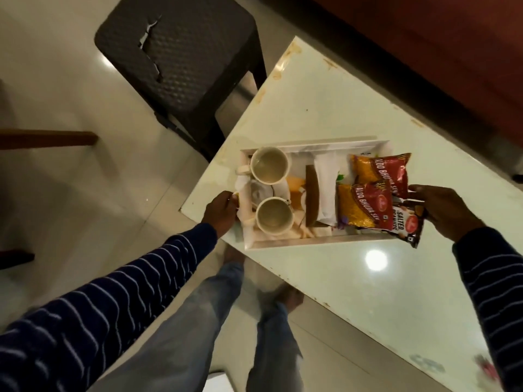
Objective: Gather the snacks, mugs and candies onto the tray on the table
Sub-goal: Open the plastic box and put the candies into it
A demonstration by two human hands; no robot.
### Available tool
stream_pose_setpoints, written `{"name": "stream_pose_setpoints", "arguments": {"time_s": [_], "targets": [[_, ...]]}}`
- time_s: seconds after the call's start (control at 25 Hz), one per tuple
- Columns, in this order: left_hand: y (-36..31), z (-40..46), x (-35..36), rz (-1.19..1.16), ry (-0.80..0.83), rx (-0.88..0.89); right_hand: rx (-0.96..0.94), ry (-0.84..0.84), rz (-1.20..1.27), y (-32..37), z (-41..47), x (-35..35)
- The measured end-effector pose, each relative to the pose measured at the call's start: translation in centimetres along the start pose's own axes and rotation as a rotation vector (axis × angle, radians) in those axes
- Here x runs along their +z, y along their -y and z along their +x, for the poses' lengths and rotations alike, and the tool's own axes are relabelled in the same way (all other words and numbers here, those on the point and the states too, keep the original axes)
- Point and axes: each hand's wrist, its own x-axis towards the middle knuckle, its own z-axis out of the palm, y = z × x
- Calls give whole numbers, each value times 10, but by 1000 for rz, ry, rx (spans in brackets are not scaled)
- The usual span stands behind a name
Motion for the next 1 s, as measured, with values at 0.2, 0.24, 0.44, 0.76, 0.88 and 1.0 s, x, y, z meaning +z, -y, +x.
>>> {"name": "stream_pose_setpoints", "arguments": {"time_s": [0.2, 0.24, 0.44, 0.76, 0.88, 1.0], "targets": [[-9, 5, 17, -63, -57, -14, 42, 74, 40, -3, 20, -2], [-11, 6, 21, -62, -84, -13, 49, 85, 54, -5, 23, -2], [-25, 1, 36, -51, -134, 49, 22, 76, 198, -32, 18, -13], [-102, -9, 136, 119, 65, 261, 93, -71, 503, -165, -60, -117], [-115, -15, 186, 243, 109, 321, 111, -137, 580, -219, -67, -146], [-114, -23, 223, 307, 138, 332, 120, -191, 632, -252, -69, -166]]}}
